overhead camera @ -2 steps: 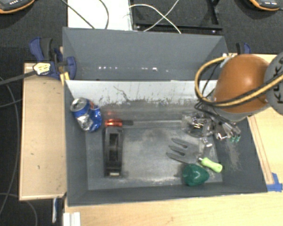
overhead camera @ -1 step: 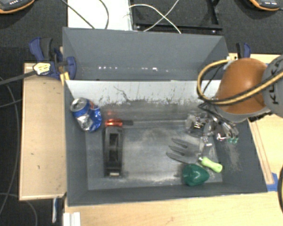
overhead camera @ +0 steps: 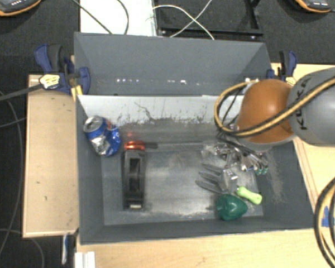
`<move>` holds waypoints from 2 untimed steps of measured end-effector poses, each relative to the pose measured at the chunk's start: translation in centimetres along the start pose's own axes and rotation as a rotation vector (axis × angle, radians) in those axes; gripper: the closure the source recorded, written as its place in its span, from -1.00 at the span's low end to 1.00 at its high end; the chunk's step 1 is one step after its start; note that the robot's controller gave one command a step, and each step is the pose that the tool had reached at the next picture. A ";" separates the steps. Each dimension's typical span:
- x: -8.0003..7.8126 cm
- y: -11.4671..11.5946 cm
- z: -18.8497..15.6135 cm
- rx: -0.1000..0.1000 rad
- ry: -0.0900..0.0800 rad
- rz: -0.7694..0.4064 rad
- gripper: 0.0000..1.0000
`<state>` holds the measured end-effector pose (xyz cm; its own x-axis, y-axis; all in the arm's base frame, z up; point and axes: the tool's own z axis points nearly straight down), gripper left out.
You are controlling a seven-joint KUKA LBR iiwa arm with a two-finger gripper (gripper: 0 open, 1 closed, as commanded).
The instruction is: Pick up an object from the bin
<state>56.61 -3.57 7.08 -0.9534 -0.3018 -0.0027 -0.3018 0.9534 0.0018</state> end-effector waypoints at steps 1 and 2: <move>-0.8 -0.9 -0.2 0.001 -0.009 0.458 1.00; -0.8 -0.9 -0.2 0.001 -0.009 0.458 1.00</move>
Offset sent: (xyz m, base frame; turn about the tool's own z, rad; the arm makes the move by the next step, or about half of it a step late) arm 0.0000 0.0000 0.0000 0.0000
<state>57.59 -4.16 7.32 -0.9885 0.1508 -0.0109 0.1508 0.9886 0.0036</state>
